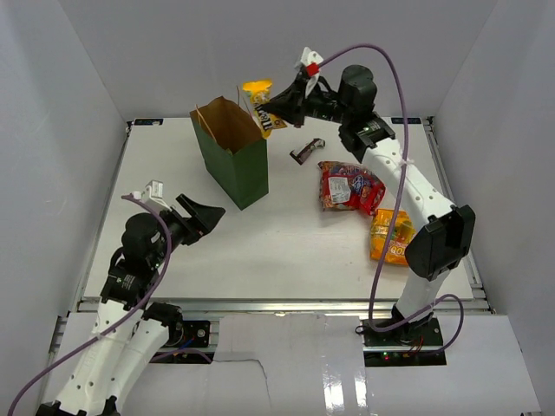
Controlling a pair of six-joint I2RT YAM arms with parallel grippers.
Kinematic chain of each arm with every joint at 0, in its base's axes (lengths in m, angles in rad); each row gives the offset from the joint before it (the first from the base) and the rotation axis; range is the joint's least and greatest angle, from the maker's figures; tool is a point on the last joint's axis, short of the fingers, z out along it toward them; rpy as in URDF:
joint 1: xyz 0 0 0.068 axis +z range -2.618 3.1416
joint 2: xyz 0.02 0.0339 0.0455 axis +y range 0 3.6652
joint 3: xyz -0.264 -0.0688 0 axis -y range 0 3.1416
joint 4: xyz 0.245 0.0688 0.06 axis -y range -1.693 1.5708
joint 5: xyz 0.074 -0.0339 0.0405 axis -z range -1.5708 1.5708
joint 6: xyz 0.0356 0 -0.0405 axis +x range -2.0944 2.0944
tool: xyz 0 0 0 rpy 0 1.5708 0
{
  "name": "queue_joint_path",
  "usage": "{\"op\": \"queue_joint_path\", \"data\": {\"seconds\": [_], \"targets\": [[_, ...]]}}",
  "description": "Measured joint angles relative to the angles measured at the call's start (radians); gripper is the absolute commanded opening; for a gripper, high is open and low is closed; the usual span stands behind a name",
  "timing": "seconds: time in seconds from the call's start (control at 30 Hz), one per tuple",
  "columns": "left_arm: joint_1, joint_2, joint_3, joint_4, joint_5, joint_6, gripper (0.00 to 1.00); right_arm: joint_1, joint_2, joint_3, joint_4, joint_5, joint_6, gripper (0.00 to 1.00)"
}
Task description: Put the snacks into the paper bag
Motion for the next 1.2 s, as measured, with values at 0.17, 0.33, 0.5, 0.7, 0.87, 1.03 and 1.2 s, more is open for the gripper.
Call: {"op": "queue_joint_path", "data": {"seconds": [0.17, 0.33, 0.5, 0.7, 0.87, 1.03, 1.2], "targets": [[0.000, -0.053, -0.011, -0.001, 0.005, 0.005, 0.90, 0.171, 0.023, 0.069, -0.067, 0.090, -0.133, 0.08], [0.000, -0.124, -0.023, -0.009, 0.005, -0.002, 0.90, 0.263, 0.124, 0.138, -0.086, 0.261, -0.254, 0.08], [0.000, -0.164, -0.024, -0.029, 0.004, -0.014, 0.90, 0.284, 0.265, 0.225, -0.089, 0.397, -0.324, 0.08], [0.000, -0.183, -0.027, -0.047, 0.003, -0.024, 0.90, 0.280, 0.313, 0.227, -0.100, 0.455, -0.361, 0.46], [0.000, -0.177, -0.028, -0.053, 0.003, -0.026, 0.90, 0.277, 0.278, 0.208, -0.100, 0.445, -0.373, 0.54], [0.000, -0.150, -0.031, -0.053, 0.003, -0.025, 0.90, 0.244, 0.179, 0.189, -0.106, 0.391, -0.318, 0.57], [0.000, -0.146, -0.055, -0.052, 0.004, -0.025, 0.90, 0.101, 0.026, 0.094, -0.067, 0.357, -0.180, 0.61]]}}
